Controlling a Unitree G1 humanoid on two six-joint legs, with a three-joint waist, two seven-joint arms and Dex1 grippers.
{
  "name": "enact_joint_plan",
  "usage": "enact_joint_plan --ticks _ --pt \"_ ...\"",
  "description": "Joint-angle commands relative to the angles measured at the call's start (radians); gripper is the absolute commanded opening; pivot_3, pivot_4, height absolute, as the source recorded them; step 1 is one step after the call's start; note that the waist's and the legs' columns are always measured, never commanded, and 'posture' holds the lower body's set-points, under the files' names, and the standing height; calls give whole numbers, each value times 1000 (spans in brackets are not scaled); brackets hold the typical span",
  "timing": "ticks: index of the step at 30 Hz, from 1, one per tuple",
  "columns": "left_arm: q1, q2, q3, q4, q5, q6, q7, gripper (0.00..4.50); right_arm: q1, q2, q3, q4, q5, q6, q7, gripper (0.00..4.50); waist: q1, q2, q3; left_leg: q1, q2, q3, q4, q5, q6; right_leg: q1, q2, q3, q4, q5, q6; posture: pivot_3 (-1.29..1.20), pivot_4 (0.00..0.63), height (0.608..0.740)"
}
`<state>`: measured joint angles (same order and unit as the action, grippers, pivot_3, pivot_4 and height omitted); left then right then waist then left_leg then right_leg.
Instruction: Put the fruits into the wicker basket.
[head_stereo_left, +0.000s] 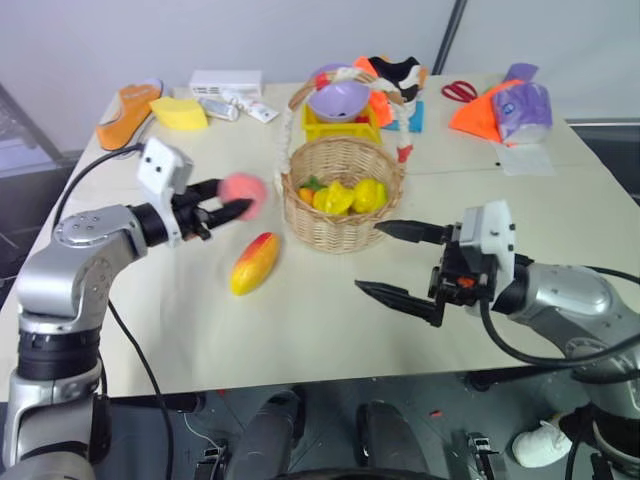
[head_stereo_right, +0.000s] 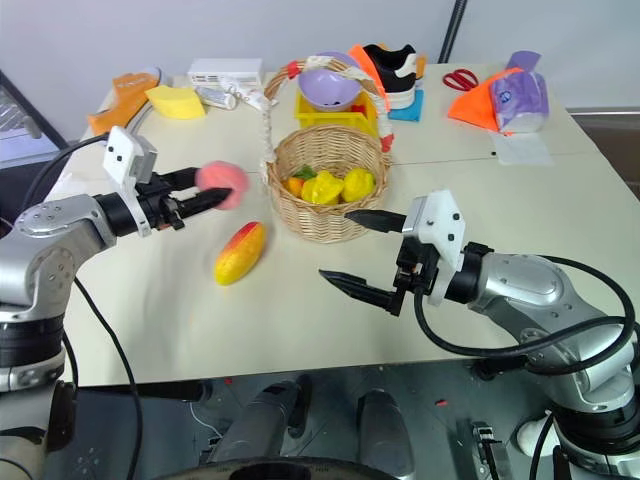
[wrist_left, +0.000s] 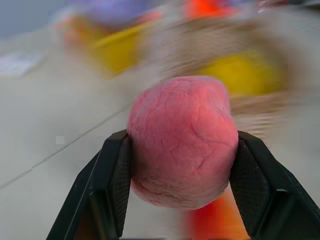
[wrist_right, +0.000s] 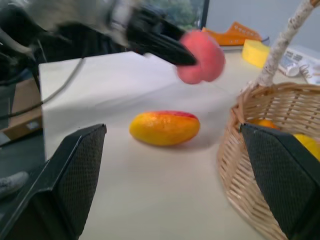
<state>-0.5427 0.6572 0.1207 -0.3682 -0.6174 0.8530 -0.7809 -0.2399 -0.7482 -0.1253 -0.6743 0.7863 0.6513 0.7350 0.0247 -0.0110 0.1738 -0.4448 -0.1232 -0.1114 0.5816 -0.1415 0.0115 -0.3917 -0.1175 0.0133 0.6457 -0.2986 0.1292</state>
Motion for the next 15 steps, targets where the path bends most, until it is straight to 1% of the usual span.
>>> enact_joint_plan --ticks 1,3,5,7,10,11,13,14,15 --pt "-118 -89 -136 10 50 42 102 2283 -45 7 2 -6 0 -25 6 4500 10 -1 0 1 0 0 0 0 0 2 0 0 -1 0 0 0 150 740" --pt "-199 -175 -185 85 98 48 181 2283 -60 17 15 -2 2 -20 -2 4500 11 -2 0 1 0 1 2 0 0 3 0 0 -1 0 0 0 150 740" --pt "-254 -236 -217 162 138 49 232 2283 -65 25 22 0 -3 -16 -17 4500 11 -2 0 0 0 1 4 0 0 3 1 1 -1 0 0 0 150 740" --pt "-281 -259 -250 217 183 30 248 2283 -67 31 25 3 -6 -7 -36 4500 6 -2 0 -2 0 1 4 0 1 2 1 1 0 1 2 0 150 740" --pt "-288 -270 -283 258 223 -6 237 2283 -60 38 32 10 -45 -6 -82 4500 -4 -2 0 -4 0 1 0 1 3 -2 1 2 2 2 5 0 150 740" --pt "-286 -270 -283 265 228 -14 232 3327 -57 41 34 14 -61 -7 -98 4500 -8 -2 0 -4 0 1 -1 2 3 -3 1 1 3 2 5 0 150 740" --pt "-281 -262 -269 265 226 -29 216 4301 -51 44 40 21 -92 -14 -117 4500 -13 -2 0 -4 0 1 -2 2 2 -4 2 1 3 2 5 0 150 740" --pt "-275 -251 -248 251 216 -43 201 4432 -46 47 40 23 -99 -12 -126 4500 -14 -2 0 -4 0 1 -2 2 2 -4 2 1 3 2 5 0 150 740" --pt "-271 -243 -234 242 208 -53 190 4432 -43 50 39 23 -103 -11 -132 4500 -15 -2 0 -4 0 1 -2 2 2 -3 2 1 3 2 5 0 150 740"
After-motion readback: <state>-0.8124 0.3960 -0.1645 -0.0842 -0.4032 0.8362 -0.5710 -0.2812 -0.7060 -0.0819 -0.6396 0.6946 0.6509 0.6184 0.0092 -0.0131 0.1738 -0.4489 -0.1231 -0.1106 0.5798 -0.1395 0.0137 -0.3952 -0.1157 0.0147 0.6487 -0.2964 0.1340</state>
